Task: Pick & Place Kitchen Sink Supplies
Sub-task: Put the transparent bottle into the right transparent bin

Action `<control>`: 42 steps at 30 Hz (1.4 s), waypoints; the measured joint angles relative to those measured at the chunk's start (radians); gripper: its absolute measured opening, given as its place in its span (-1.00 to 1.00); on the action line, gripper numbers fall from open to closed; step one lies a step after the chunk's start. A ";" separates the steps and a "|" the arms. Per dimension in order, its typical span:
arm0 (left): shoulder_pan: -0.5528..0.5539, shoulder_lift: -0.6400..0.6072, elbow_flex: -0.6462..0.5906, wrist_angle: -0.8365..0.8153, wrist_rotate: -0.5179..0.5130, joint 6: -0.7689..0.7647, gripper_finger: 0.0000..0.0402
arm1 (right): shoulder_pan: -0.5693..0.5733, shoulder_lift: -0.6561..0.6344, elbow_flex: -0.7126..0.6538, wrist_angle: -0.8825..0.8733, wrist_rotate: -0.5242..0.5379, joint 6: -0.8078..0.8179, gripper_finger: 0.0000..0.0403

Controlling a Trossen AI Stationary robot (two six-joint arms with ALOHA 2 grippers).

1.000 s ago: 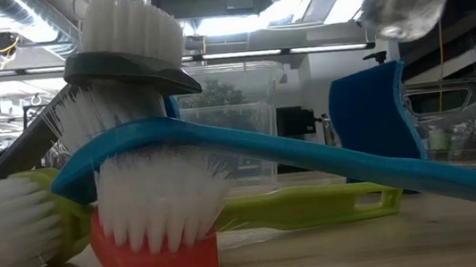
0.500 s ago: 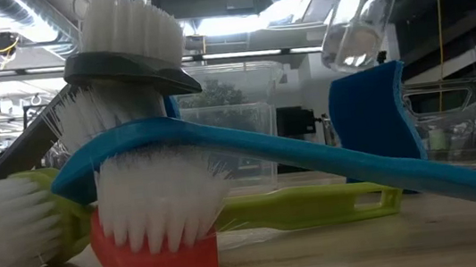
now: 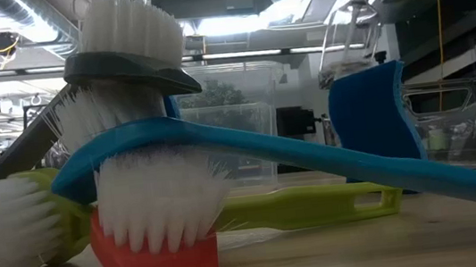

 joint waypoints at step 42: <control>0.000 0.000 0.000 0.000 0.000 0.000 -0.97 | -0.120 0.075 -0.217 0.109 0.084 -0.045 -0.54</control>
